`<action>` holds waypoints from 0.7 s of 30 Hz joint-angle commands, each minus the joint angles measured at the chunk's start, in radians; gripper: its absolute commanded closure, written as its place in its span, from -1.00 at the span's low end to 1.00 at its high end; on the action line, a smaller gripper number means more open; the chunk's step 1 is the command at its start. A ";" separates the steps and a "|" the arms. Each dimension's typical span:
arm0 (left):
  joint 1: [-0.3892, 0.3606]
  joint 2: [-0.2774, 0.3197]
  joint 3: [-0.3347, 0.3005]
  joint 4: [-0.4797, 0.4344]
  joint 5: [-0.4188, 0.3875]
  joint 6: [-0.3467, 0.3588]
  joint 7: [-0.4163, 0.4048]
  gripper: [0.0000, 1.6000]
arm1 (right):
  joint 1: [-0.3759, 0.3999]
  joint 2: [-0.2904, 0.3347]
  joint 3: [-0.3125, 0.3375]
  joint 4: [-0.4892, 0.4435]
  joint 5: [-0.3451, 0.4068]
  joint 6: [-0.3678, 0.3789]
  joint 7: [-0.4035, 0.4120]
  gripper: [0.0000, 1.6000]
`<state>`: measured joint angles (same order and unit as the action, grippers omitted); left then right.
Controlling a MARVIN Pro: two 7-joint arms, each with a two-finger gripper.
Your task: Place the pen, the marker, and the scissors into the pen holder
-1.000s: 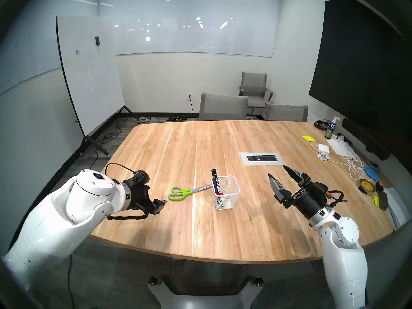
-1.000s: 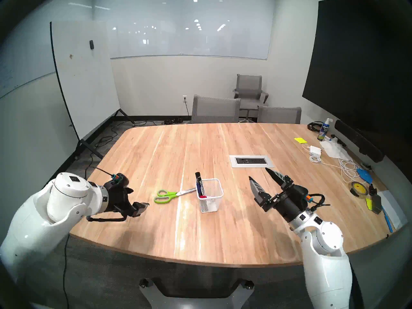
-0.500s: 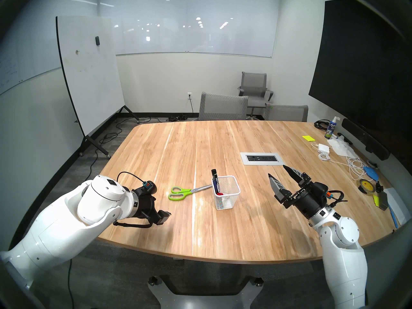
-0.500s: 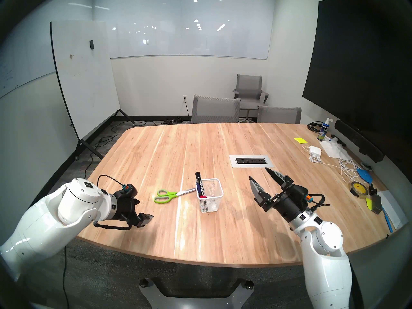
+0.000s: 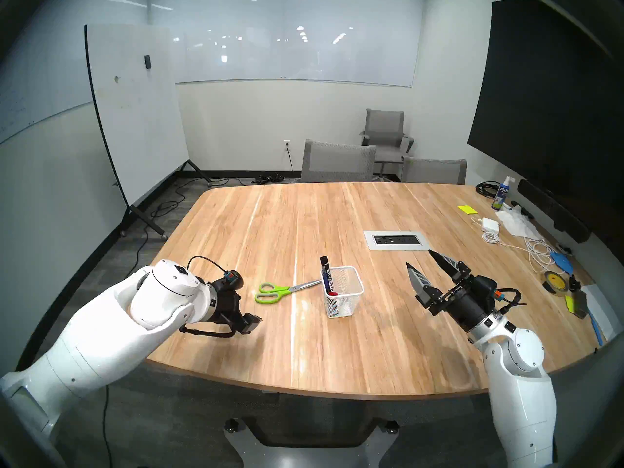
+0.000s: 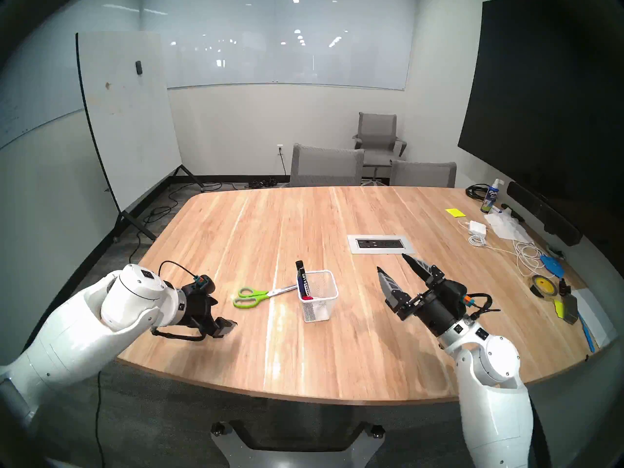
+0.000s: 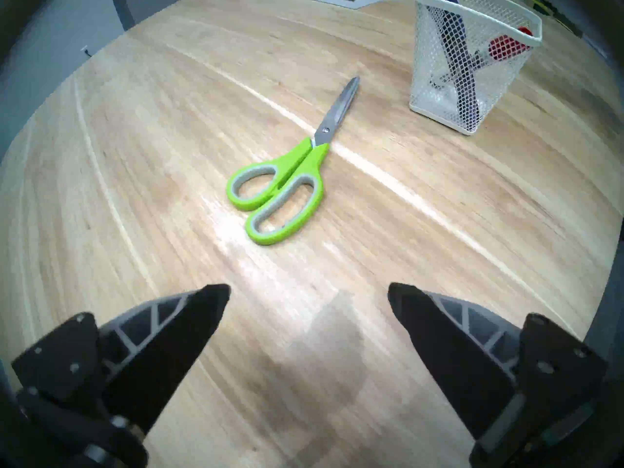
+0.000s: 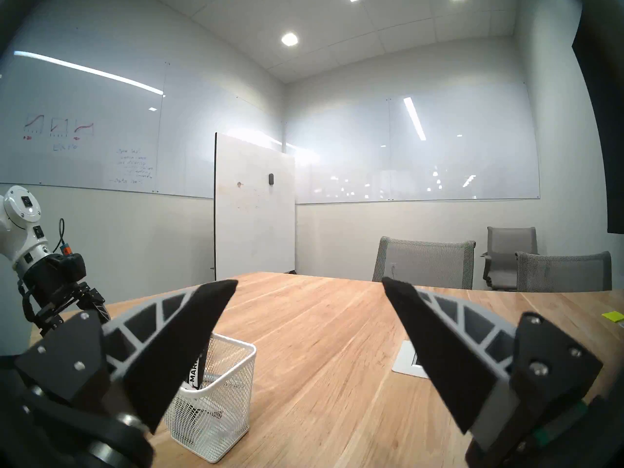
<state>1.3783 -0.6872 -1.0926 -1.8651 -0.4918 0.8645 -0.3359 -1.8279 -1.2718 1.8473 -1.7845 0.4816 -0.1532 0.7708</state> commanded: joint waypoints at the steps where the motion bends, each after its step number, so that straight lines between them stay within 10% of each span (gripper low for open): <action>1: -0.094 0.014 0.025 0.012 0.025 -0.027 -0.069 -1.00 | 0.010 0.002 -0.001 -0.016 0.000 0.002 -0.001 -1.00; 21: -0.244 -0.036 0.173 0.140 0.150 -0.066 -0.188 -1.00 | 0.010 -0.001 0.001 -0.015 -0.002 0.003 0.001 -1.00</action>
<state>1.2156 -0.6894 -0.9302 -1.7388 -0.3649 0.8101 -0.5001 -1.8268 -1.2749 1.8495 -1.7844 0.4797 -0.1525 0.7729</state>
